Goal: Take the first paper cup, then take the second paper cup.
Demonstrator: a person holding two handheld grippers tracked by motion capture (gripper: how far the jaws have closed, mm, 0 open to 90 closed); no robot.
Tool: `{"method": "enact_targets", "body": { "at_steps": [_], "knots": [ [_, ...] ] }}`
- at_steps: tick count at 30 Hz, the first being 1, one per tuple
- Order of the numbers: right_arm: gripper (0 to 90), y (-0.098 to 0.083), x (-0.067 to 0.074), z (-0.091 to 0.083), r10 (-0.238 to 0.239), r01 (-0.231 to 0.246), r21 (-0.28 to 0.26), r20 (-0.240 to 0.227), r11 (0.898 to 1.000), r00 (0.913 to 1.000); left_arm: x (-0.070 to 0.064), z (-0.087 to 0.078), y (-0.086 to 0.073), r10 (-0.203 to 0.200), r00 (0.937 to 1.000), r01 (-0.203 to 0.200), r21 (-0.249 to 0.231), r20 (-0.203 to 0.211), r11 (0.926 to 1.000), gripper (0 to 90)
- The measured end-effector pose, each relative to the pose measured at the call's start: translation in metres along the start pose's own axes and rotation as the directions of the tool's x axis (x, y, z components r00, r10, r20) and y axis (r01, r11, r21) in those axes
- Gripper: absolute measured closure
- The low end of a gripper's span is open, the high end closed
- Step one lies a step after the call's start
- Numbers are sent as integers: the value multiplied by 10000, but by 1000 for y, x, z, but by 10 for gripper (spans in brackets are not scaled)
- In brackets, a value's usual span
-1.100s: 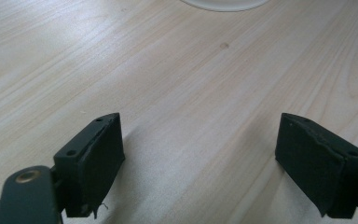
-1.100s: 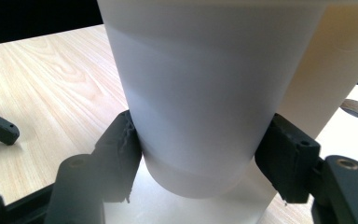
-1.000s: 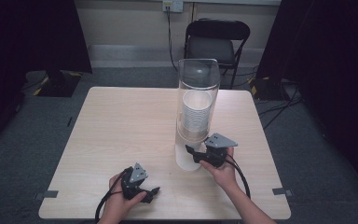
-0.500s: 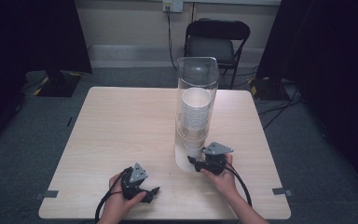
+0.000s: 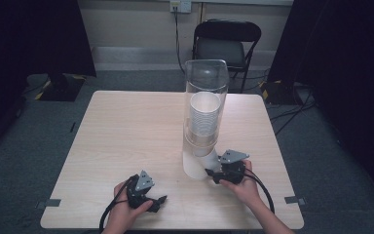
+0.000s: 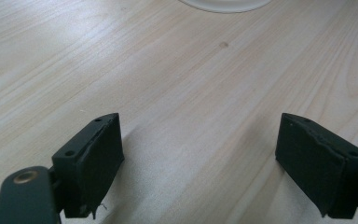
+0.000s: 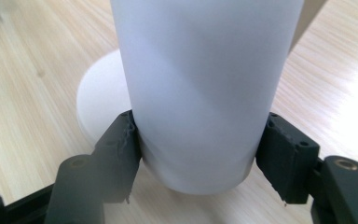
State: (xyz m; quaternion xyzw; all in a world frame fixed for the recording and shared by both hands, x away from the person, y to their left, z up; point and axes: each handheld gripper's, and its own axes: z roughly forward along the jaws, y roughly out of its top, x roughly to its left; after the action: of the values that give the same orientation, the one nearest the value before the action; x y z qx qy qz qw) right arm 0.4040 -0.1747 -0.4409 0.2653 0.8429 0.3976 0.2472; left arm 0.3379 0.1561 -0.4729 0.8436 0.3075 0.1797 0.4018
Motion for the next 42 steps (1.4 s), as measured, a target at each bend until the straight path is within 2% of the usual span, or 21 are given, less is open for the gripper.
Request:
{"method": "enact_targets", "body": {
  "at_steps": [4,7,10,12,14,16,21,24,26,28,30,33,38,40,42],
  "knots": [
    [351,-5,-2,-5,-258,258,-86,45,9996,9997,0,0,0,30,10000,-30,25,2,10000,143],
    [352,-11,-2,-8,-150,150,-250,-4,9996,9999,0,0,0,17,10000,-17,21,4,10000,143],
    [352,-18,-4,-12,-74,74,-56,-64,10000,10000,0,0,0,31,10000,-31,29,1,10000,143],
    [352,-23,-6,-16,-129,129,12,73,9999,9999,0,0,0,35,10000,-35,39,14,10000,143],
    [351,-26,-7,-21,173,-173,-178,-10,9997,9999,0,0,0,30,10000,-30,34,13,10000,143],
    [351,-28,-7,-26,252,-251,-251,27,9994,9997,0,0,0,33,10000,-33,38,13,10000,143],
    [350,-26,6,-34,164,-182,-644,-284,9978,9995,0,0,0,32,10000,-32,24,1,10000,143],
    [345,-24,15,-31,119,-156,-602,-615,9981,9980,1,-3,-1,163,9998,-163,10,127,9999,161],
    [345,-24,16,-29,222,-268,-637,-715,9976,9972,5,-5,1,-151,9996,151,16,251,9999,213],
    [345,-24,17,-28,168,-214,-627,-719,9978,9973,10,-9,3,-766,9960,784,-388,465,9962,235],
    [345,-24,17,-28,149,-196,-619,-747,9979,9971,13,-14,8,-1052,9921,1098,-663,687,9917,262],
    [348,-25,18,-28,0,-37,-538,-676,9985,9977,13,-17,10,-989,9925,1046,-802,715,9913,268],
    [348,-32,11,-34,1,-28,-565,-477,9984,9989,11,-17,7,-831,9941,871,-575,692,9945,262],
    [348,-39,8,-38,59,-80,-474,-444,9988,9990,12,-17,7,-1004,9923,1050,-622,722,9925,262],
    [348,-43,7,-44,-120,102,-522,-353,9986,9993,12,-16,8,-1032,9919,1082,-665,746,9919,262]
  ]
}}
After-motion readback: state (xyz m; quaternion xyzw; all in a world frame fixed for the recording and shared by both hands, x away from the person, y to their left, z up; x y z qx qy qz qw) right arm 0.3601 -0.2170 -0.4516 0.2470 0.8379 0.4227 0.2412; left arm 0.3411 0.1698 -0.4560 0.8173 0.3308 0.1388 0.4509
